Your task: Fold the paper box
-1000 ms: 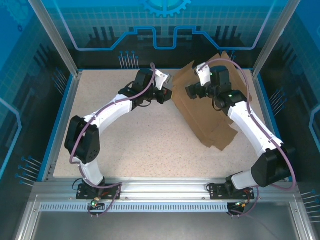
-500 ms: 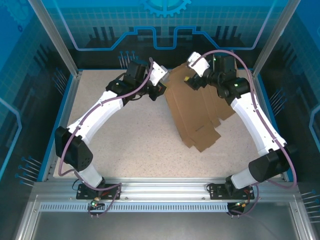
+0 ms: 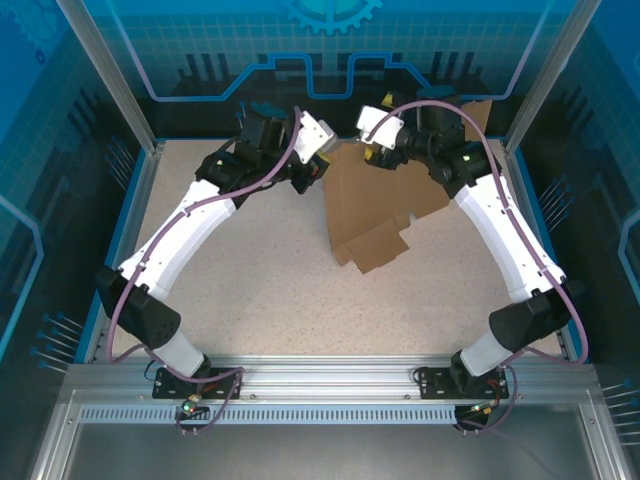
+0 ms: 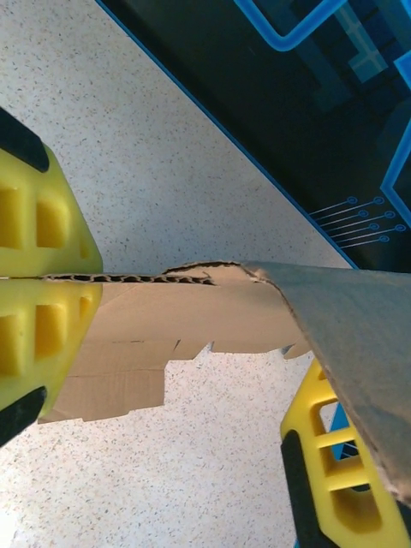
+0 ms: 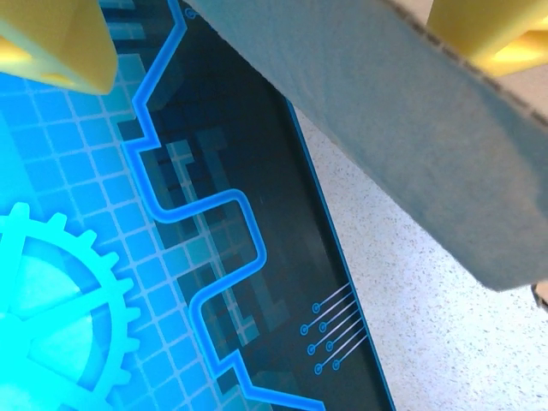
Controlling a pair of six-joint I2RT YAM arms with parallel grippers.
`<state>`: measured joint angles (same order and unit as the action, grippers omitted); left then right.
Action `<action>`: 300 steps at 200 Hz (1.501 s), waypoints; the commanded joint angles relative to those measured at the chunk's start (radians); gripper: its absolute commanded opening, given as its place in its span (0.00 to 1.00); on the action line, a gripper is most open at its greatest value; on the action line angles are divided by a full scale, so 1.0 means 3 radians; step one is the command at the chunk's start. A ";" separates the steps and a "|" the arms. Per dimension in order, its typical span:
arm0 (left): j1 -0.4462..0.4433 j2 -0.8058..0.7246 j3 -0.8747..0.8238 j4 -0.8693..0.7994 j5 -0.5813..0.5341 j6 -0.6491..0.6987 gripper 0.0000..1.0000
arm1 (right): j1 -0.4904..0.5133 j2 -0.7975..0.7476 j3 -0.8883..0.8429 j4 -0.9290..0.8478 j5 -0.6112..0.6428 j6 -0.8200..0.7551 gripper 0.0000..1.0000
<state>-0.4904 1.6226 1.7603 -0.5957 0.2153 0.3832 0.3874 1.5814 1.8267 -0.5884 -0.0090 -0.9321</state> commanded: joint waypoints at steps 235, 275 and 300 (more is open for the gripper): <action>0.0922 -0.1915 -0.2145 0.1753 0.0193 -0.1792 0.96 | -0.0782 -0.0406 0.0280 -0.0119 -0.1663 0.1909 0.00; 0.0987 -0.1945 -0.2294 0.1753 0.0172 -0.1857 0.98 | -0.0923 -0.0433 0.0153 -0.0039 -0.1764 0.2210 0.00; 0.1032 -0.2029 -0.2360 0.1729 0.0182 -0.1907 0.99 | -0.1000 -0.0406 0.0159 -0.0090 -0.1745 0.2334 0.00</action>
<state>-0.1997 1.0515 1.0782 -0.0826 0.2520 -0.1562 0.1150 1.4754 1.8694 -0.6640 -0.4862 -0.3420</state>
